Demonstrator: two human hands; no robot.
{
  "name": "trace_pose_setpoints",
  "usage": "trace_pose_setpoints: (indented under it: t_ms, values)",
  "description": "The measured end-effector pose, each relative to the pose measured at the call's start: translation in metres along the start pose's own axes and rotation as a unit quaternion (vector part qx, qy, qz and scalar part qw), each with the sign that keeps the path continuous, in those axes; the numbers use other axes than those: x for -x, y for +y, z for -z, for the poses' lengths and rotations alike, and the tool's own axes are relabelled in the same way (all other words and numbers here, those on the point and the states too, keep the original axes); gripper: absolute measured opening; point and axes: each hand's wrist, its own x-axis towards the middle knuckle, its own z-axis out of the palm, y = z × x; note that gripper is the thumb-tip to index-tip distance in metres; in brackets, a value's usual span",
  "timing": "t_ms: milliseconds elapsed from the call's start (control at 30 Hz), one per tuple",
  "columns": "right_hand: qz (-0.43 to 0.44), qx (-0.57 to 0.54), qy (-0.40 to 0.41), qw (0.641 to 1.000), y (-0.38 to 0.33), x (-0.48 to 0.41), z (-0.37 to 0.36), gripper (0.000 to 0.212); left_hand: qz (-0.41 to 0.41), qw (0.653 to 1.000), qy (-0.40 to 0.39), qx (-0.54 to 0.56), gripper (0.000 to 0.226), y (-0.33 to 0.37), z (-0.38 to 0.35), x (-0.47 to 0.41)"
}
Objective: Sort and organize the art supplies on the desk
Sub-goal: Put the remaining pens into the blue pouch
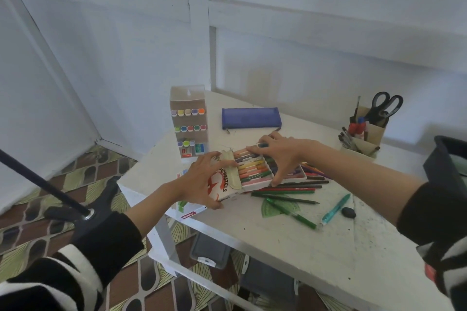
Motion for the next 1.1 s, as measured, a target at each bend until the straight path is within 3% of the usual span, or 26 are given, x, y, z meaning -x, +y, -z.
trace_pose_setpoints:
  t_ms: [167,433,567,700,767,867,1000,1100]
  values:
    - [0.011,-0.010,0.021,1.000,-0.012,0.004,0.003,0.112,-0.009,1.000,0.020,-0.013,0.099,0.003,-0.009,-0.005]
    - [0.028,0.032,0.104,0.994,-0.026,0.003,0.029,0.125,-0.028,0.980,0.182,0.070,0.098,0.023,-0.019,-0.017]
    - [0.068,-0.067,0.153,0.984,-0.023,-0.001,0.042,0.126,-0.005,0.968,0.237,0.081,0.098,0.027,-0.021,-0.020]
    - [0.039,-0.277,0.263,0.924,-0.012,-0.003,0.039,0.098,0.022,0.957,0.277,0.085,0.099,0.023,-0.021,-0.019]
    - [-0.005,-0.379,0.263,0.887,-0.012,-0.002,0.034,0.079,0.041,0.952,0.289,0.092,0.099,0.023,-0.021,-0.017]
    - [-0.061,-0.388,0.291,0.873,-0.016,-0.007,0.026,0.054,0.057,0.947,0.304,0.088,0.099,0.028,-0.020,-0.018]
    - [-0.059,-0.418,0.344,0.839,-0.040,-0.010,0.032,0.035,0.093,0.923,0.363,0.092,0.106,0.039,-0.025,-0.027]
    - [-0.020,-0.387,0.326,0.862,-0.058,-0.008,0.035,0.030,0.131,0.897,0.409,0.106,0.116,0.049,-0.030,-0.031]
